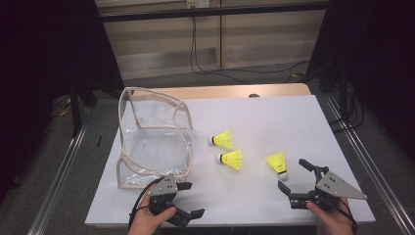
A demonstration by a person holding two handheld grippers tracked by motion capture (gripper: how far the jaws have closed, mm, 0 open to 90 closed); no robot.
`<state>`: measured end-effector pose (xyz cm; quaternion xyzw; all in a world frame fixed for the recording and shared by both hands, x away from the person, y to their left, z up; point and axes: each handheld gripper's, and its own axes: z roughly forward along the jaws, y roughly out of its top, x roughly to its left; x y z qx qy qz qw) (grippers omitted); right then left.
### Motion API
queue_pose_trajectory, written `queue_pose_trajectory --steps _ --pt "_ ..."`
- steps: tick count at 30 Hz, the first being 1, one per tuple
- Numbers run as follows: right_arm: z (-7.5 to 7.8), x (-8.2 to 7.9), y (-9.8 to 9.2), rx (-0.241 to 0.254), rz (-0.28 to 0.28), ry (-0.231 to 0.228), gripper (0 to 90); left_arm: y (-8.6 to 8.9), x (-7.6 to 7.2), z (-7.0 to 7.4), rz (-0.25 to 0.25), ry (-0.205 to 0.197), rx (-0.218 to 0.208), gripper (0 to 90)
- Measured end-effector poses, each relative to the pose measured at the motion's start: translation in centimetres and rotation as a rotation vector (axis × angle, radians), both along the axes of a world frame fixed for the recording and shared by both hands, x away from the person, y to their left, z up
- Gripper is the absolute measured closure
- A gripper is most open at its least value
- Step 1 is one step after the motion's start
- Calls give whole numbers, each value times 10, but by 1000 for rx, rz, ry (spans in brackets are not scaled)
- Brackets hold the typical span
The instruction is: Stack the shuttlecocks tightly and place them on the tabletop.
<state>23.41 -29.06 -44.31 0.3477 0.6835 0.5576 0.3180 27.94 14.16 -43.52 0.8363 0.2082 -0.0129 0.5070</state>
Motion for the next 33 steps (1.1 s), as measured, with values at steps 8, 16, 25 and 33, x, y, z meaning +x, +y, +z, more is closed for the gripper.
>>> queue_pose_trajectory --steps 8,16,25,33 --pt "0 0 0 3 -2 2 24 -2 2 0 -3 3 -9 63" --pt "0 0 0 9 -2 0 24 1 -1 -1 -22 6 10 90" --pt "0 0 -1 9 -4 2 24 4 -2 1 -27 -1 14 82" --pt "0 0 -1 8 -3 1 24 6 -2 3 -17 -22 23 63"
